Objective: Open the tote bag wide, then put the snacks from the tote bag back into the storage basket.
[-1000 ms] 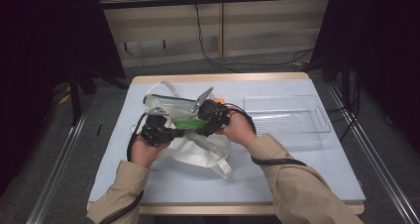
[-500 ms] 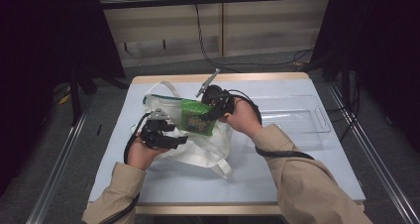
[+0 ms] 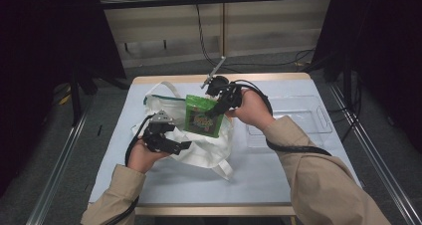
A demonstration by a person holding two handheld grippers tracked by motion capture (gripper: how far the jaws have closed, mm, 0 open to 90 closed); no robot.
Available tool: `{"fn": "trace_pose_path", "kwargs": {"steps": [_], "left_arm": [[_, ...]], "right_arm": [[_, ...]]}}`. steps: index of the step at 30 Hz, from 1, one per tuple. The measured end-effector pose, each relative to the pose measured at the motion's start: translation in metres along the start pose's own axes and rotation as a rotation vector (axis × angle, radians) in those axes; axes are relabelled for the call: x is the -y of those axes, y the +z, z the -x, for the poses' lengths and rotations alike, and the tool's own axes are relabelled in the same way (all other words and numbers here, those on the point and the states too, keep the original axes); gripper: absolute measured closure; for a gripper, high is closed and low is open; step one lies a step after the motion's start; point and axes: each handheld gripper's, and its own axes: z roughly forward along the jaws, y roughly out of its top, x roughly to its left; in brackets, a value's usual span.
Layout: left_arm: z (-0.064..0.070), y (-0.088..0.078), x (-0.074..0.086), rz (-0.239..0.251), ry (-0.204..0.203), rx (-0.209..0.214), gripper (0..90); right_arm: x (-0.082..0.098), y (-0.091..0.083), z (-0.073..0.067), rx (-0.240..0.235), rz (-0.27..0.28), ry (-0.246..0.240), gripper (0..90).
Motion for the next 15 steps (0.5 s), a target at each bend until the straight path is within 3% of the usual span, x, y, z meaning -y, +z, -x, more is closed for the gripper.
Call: {"fn": "trace_pose_path", "kwargs": {"steps": [5, 15], "left_arm": [[0.0, 0.0, 0.002, -0.008, -0.014, 0.016, 5.6], [0.0, 0.004, 0.002, -0.012, -0.036, 0.016, 4.6]], "right_arm": [[0.002, -0.01, -0.001, -0.002, -0.04, -0.004, 77.8], [0.013, -0.041, 0.004, -0.026, -0.041, -0.01, 77.9]]}}
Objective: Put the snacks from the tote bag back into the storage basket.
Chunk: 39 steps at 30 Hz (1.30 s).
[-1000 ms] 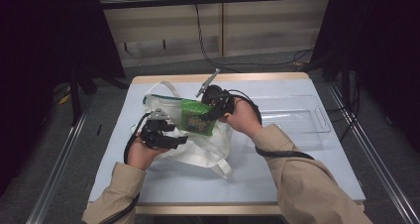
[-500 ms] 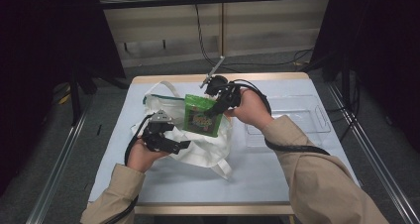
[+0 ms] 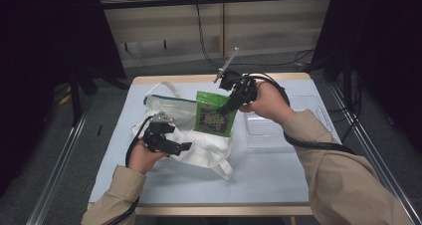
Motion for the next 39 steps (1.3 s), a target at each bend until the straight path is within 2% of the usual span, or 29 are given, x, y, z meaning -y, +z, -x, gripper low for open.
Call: {"fn": "trace_pose_path", "kwargs": {"steps": [1, 2, 7, 12, 17, 20, 25, 30, 34, 36, 39], "left_arm": [[0.0, 0.0, 0.0, -0.011, 0.001, -0.004, 4.6], [0.0, 0.0, 0.0, -0.013, 0.004, -0.004, 4.6], [0.0, 0.001, -0.001, -0.01, -0.002, 0.001, 4.6], [-0.002, 0.001, 0.0, -0.013, -0.007, -0.005, 4.7], [-0.002, 0.001, 0.001, -0.016, -0.006, 0.0, 5.5], [-0.002, 0.001, 0.001, -0.019, -0.014, -0.001, 5.5], [-0.001, 0.002, 0.0, -0.032, -0.003, 0.002, 5.2], [-0.002, 0.002, 0.001, -0.021, -0.006, 0.005, 5.1], [-0.002, 0.002, 0.001, -0.031, -0.002, 0.008, 5.0], [-0.001, 0.003, 0.0, -0.034, -0.002, -0.002, 5.0], [-0.001, 0.005, 0.0, -0.033, -0.006, 0.006, 5.0]], "right_arm": [[0.001, -0.002, 0.0, -0.002, 0.0, 0.005, 78.0], [0.002, -0.004, 0.002, -0.007, 0.002, -0.011, 78.0], [0.005, -0.016, 0.001, -0.029, -0.002, 0.0, 78.1], [0.005, -0.031, 0.002, -0.036, -0.005, -0.011, 78.1], [0.008, -0.046, 0.002, -0.031, -0.015, -0.014, 78.1], [0.012, -0.053, 0.005, -0.028, -0.04, -0.026, 78.1], [0.022, -0.063, 0.012, -0.022, -0.042, -0.015, 78.1], [0.034, -0.073, 0.02, -0.015, -0.059, -0.008, 78.1], [0.045, -0.082, 0.027, 0.002, -0.055, -0.023, 78.1], [0.051, -0.086, 0.031, 0.009, -0.062, -0.012, 78.1], [0.061, -0.093, 0.038, 0.022, -0.052, -0.001, 78.1]]}}
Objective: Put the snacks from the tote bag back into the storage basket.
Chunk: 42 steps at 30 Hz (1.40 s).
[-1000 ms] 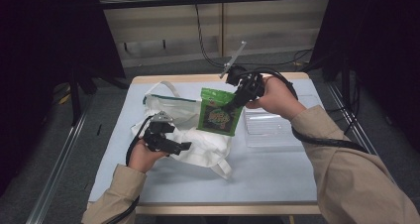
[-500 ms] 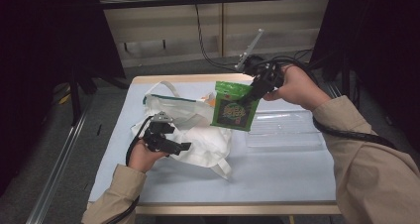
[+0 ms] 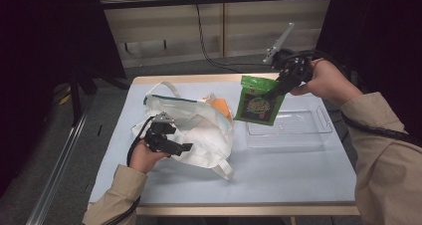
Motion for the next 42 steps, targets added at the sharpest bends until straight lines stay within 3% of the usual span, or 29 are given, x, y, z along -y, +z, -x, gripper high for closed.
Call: {"fn": "trace_pose_path", "kwargs": {"steps": [7, 12, 17, 24, 33, 40, 42], "left_arm": [[0.001, 0.004, -0.002, -0.01, 0.012, 0.007, 5.0], [0.002, 0.007, -0.002, -0.014, 0.008, 0.008, 4.8], [0.001, 0.006, -0.001, -0.005, 0.005, 0.008, 4.3], [0.001, 0.007, -0.001, -0.019, 0.011, -0.004, 4.3], [0.002, 0.005, 0.0, -0.02, 0.015, -0.004, 4.3], [0.003, 0.005, 0.001, -0.019, 0.017, -0.002, 4.3], [0.003, 0.005, 0.001, -0.023, 0.019, -0.003, 4.3]], "right_arm": [[0.022, -0.008, 0.01, 0.026, -0.006, -0.006, 78.1], [0.034, -0.009, 0.016, 0.047, -0.02, -0.044, 78.1], [0.045, -0.002, 0.024, 0.07, -0.039, -0.064, 78.2], [0.055, 0.02, 0.026, 0.068, -0.067, -0.1, 78.0], [0.067, 0.067, 0.019, 0.04, -0.088, -0.137, 77.8], [0.072, 0.092, 0.014, 0.034, -0.07, -0.158, 75.5], [0.074, 0.091, 0.014, 0.035, -0.056, -0.133, 72.3]]}}
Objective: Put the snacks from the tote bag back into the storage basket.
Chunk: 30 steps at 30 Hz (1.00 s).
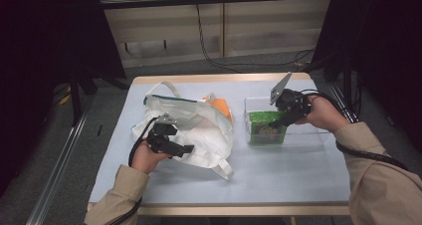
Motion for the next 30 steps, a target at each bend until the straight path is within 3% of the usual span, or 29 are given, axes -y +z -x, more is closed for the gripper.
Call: {"fn": "trace_pose_path", "kwargs": {"steps": [9, 17, 30], "left_arm": [[0.0, -0.001, -0.001, -0.001, -0.001, -0.005, 4.3], [0.001, -0.001, -0.002, 0.001, 0.0, 0.002, 4.2], [0.002, 0.001, -0.006, -0.001, 0.001, 0.015, 4.1]], "right_arm": [[0.005, -0.002, -0.005, -0.004, 0.012, 0.044, 46.5], [0.013, -0.022, -0.006, 0.004, 0.044, 0.108, 24.3], [0.048, -0.043, -0.015, 0.041, 0.13, 0.222, 12.1]]}}
